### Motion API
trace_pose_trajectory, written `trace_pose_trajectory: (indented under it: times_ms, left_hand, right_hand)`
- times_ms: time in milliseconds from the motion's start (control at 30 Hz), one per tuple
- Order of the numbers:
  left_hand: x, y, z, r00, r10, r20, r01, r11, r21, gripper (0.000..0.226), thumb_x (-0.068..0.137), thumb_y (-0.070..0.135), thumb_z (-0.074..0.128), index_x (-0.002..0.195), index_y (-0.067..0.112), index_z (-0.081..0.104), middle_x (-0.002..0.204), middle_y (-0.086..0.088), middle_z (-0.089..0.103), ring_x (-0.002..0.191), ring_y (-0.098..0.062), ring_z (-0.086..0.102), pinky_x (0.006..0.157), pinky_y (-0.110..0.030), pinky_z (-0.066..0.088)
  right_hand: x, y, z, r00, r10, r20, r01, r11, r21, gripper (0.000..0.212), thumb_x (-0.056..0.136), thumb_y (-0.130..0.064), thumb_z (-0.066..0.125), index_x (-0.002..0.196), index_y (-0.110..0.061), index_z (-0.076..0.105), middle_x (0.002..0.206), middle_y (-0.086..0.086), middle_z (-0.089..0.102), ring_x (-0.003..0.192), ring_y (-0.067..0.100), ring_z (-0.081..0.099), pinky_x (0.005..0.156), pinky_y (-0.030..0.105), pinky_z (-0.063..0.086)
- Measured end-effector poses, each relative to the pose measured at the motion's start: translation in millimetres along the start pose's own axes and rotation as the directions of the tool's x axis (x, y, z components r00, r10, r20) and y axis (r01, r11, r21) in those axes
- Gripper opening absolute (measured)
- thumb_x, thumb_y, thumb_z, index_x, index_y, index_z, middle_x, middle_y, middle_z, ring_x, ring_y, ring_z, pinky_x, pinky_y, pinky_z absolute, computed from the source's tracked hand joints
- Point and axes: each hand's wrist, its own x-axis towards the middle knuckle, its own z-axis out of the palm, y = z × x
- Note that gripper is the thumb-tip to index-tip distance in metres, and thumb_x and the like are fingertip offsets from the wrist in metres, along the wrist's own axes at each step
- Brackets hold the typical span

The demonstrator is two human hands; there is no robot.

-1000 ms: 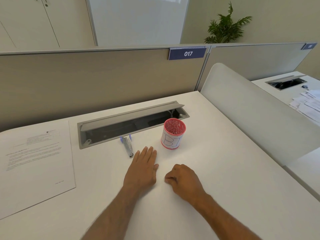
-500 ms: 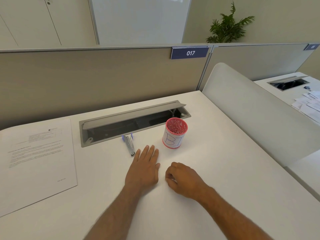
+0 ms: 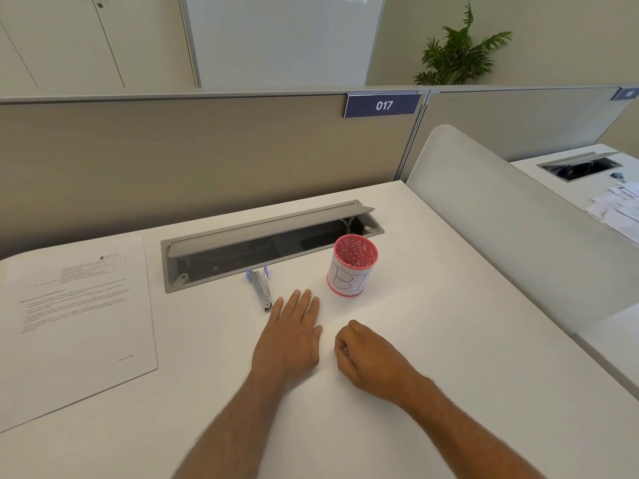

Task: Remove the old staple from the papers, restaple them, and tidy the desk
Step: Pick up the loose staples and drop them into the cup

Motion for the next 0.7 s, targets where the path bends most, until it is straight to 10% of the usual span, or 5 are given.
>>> trace_pose_trajectory:
  times_ms: [267,700]
  left_hand:
    - [-1,1,-3,1.000,-0.002,-0.007,0.002,1.000,-0.017,0.071,0.089,0.046,-0.004,0.154,0.020,0.007,0.163,0.001,0.002,0.150,-0.018,-0.002,0.122,-0.041,0.002]
    - [-1,1,-5,1.000,0.004,-0.028,-0.005,1.000,-0.018,0.068,0.091,0.045,0.002,0.154,0.018,0.012,0.163,0.000,0.007,0.150,-0.018,0.002,0.122,-0.039,-0.001]
  right_hand:
    - [52,17,-79,0.934,0.172,-0.314,-0.107,0.971,0.213,0.001,0.093,-0.018,0.055,0.092,-0.019,0.055,0.093,-0.002,0.052,0.080,0.010,0.052,0.066,0.018,0.038]
    - [94,35,-97,0.946,0.274,-0.175,-0.281,0.960,-0.018,0.027,0.095,-0.019,0.055,0.120,-0.016,0.064,0.124,0.008,0.066,0.110,0.024,0.062,0.097,0.040,0.052]
